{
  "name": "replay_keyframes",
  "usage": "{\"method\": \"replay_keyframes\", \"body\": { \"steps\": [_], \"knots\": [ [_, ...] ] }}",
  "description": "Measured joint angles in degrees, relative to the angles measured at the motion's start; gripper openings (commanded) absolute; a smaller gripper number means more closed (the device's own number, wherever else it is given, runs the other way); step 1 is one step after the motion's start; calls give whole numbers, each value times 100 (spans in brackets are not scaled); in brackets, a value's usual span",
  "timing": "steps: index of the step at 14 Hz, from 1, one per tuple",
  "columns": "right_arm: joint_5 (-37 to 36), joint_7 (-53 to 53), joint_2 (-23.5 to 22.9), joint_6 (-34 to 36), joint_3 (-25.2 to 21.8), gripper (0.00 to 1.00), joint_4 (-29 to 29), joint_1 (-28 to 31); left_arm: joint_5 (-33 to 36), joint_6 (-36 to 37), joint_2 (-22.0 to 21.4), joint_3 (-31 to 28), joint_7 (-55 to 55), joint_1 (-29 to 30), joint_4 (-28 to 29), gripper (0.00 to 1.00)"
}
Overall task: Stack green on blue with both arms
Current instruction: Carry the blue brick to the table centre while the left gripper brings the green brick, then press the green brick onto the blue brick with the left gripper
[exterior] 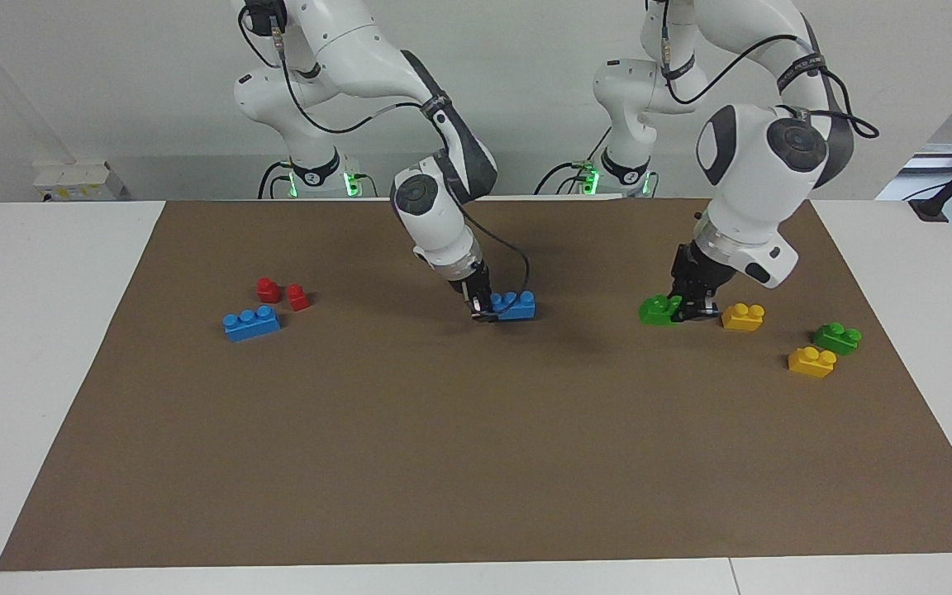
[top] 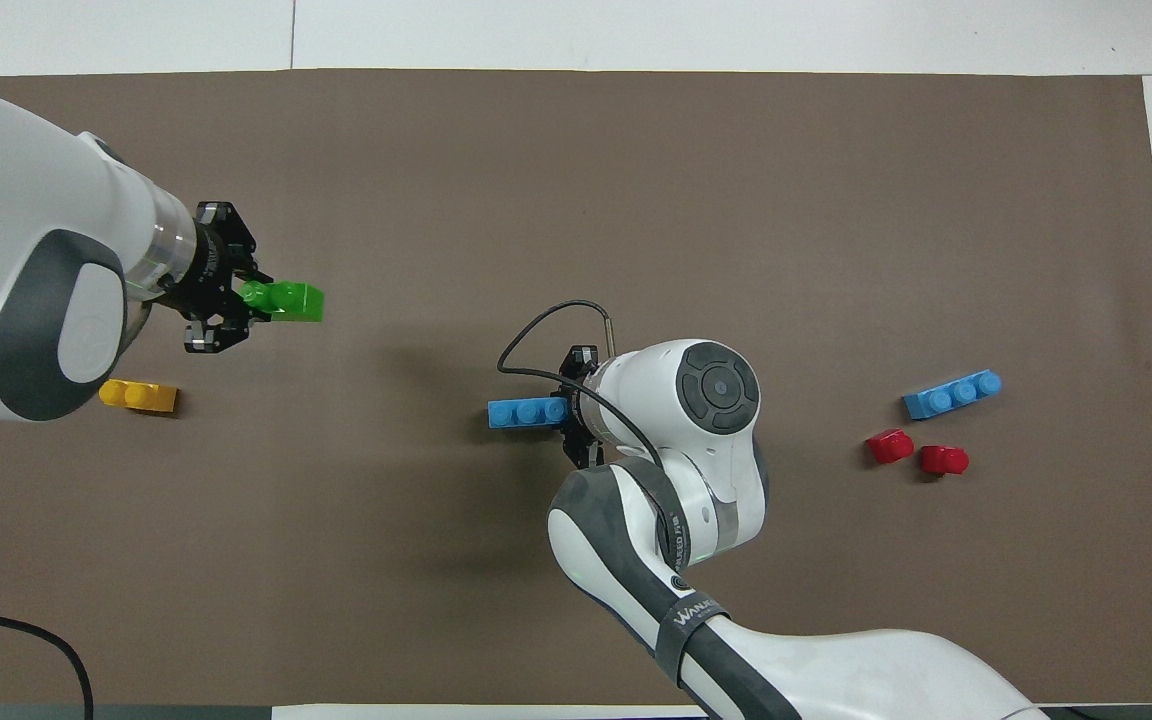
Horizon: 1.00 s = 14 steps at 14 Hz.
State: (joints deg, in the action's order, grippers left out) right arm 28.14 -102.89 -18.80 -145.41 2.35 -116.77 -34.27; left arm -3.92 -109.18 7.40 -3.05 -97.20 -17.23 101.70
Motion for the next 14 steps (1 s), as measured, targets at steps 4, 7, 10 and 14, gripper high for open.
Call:
{"method": "replay_keyframes", "body": {
  "steps": [4,7,10,14],
  "knots": [
    [0,0,-14,-180,1,0,-116,0,6,-138,-45,3,-986,-790,202,0],
    [0,1,-79,-436,8,0,-224,-7,258,-829,-228,4,-1749,-1352,813,0],
    [0,2,-75,-624,13,0,-281,-69,360,-1380,-336,7,-2190,-1894,1432,0],
    [0,2,-65,-674,17,0,-310,-76,376,-1699,-334,7,-2294,-2186,1769,0]
  ]
}}
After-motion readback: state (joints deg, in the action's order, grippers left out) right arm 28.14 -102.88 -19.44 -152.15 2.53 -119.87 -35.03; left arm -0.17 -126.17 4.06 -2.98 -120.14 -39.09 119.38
